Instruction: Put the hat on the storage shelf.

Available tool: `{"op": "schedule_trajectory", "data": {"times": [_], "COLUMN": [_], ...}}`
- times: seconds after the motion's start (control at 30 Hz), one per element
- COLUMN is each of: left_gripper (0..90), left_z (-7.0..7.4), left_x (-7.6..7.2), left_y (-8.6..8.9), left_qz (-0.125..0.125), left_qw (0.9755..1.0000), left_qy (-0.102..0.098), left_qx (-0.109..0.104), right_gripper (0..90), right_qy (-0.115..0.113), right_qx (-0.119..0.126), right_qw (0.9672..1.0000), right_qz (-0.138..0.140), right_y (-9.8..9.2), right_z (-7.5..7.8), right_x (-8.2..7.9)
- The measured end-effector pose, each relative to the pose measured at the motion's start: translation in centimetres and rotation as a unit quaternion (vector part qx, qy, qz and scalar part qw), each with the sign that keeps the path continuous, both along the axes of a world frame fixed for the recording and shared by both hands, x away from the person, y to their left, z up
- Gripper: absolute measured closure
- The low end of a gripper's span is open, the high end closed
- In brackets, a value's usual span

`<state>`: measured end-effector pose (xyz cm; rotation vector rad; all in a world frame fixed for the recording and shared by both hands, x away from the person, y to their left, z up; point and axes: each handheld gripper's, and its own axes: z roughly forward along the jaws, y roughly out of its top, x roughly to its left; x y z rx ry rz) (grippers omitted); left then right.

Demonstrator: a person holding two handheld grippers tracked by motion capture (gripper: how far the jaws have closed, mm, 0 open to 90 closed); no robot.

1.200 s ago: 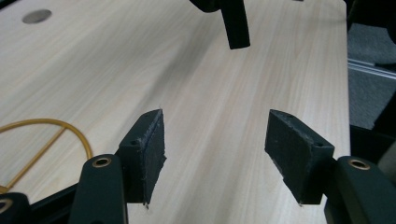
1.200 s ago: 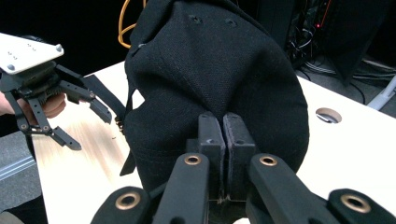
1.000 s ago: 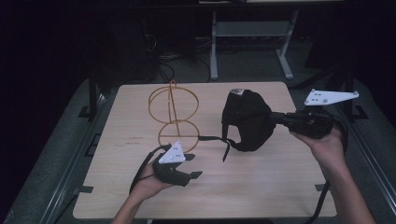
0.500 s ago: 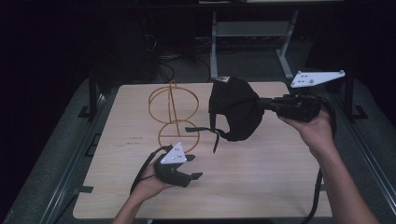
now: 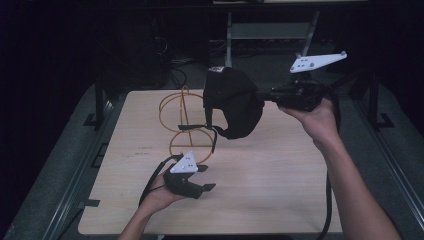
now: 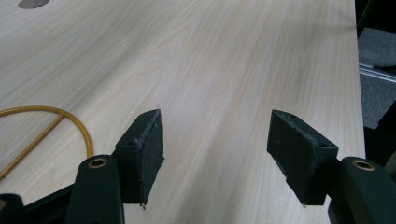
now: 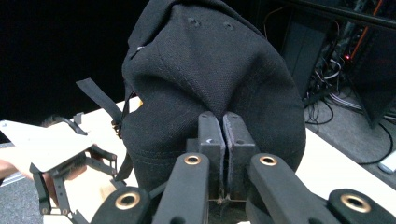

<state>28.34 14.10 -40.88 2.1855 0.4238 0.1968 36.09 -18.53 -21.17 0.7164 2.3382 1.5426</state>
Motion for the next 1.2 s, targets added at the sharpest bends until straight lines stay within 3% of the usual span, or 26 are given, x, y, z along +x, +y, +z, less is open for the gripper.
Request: {"op": "schedule_trajectory", "data": {"times": [0.53, 0.87, 1.2], "left_gripper": [35.9, 36.0, 36.1], "left_z": [0.2, 0.3, 0.2], "left_x": [0.0, 0.1, 0.1], "left_y": [0.4, 0.6, 0.5], "left_qz": [0.005, 0.003, 0.000], "left_qw": [1.0000, 1.0000, 1.0000], "left_qy": [0.003, -0.003, -0.002], "left_qx": [-0.007, -0.006, -0.003], "right_gripper": [88.0, 88.0, 87.9], "right_qy": [-0.003, 0.000, 0.013], "right_qx": [0.003, -0.001, -0.021], "right_qw": [0.9998, 0.9985, 0.9967], "right_qz": [0.020, 0.055, 0.077], "right_y": [4.1, 8.2, 11.9], "right_z": [2.5, 4.2, 3.8], "right_x": [2.4, 4.2, 6.1]}}
